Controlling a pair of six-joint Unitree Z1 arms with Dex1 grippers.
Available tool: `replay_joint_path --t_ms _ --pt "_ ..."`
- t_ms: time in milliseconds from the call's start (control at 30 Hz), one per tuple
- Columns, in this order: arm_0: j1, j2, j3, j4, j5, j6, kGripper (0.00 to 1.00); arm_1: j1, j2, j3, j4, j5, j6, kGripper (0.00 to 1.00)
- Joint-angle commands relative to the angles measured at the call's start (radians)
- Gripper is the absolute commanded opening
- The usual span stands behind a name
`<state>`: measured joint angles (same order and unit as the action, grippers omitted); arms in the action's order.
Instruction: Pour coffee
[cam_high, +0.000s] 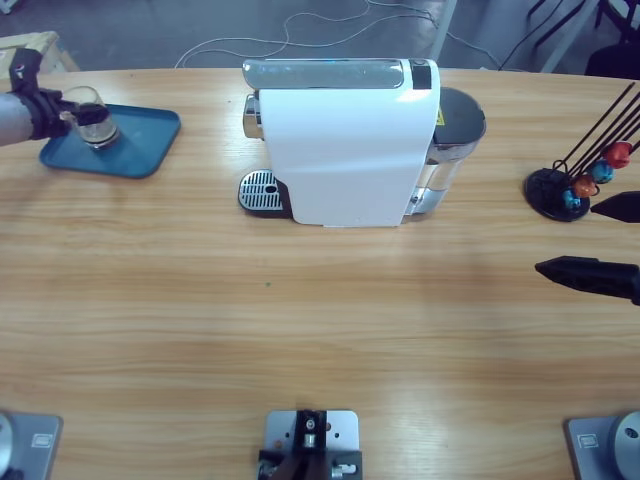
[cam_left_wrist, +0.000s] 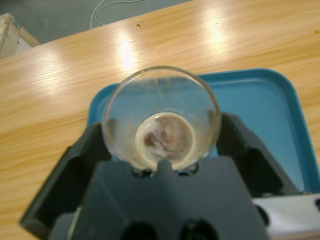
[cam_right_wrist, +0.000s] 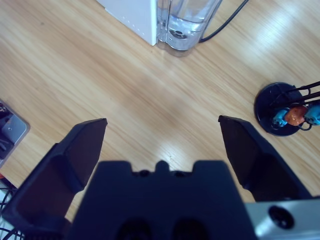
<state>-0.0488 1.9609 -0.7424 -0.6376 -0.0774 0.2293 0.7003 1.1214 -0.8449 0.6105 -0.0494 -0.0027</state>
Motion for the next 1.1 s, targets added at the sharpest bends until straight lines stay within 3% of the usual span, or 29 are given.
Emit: replay_joint_path --t_ms 33,233,367,467,567,733,967,1100 --pt "-0.008 -0.043 0.099 -0.008 -0.011 -0.012 0.982 -0.013 0.011 0.014 0.015 0.014 -0.013 1.000" --pt "-0.010 -0.331 0.225 0.019 0.042 -0.036 0.982 -0.013 -0.036 0.029 0.007 0.013 -0.013 1.000" --pt "-0.067 -0.612 0.180 0.367 0.128 -0.039 0.982 -0.013 -0.070 0.040 -0.001 0.011 -0.013 1.000" --pt "-0.168 -0.831 0.135 0.634 0.128 -0.070 0.982 -0.013 -0.083 0.045 -0.001 0.010 -0.015 1.000" --pt "-0.285 -0.978 0.107 0.796 0.122 -0.180 0.982 -0.013 -0.121 0.051 0.000 0.005 -0.016 1.000" --pt "-0.544 -1.020 0.107 0.896 0.089 -0.309 0.982 -0.013 -0.234 0.049 0.044 -0.141 -0.021 1.000" --pt "-0.826 -1.059 0.095 1.023 0.156 -0.418 0.991 -0.013 -0.255 0.048 0.056 -0.136 0.025 1.000" --pt "-0.864 -1.087 0.111 1.059 0.170 -0.426 0.991 -0.013 -0.269 0.053 0.052 -0.128 0.028 1.000"
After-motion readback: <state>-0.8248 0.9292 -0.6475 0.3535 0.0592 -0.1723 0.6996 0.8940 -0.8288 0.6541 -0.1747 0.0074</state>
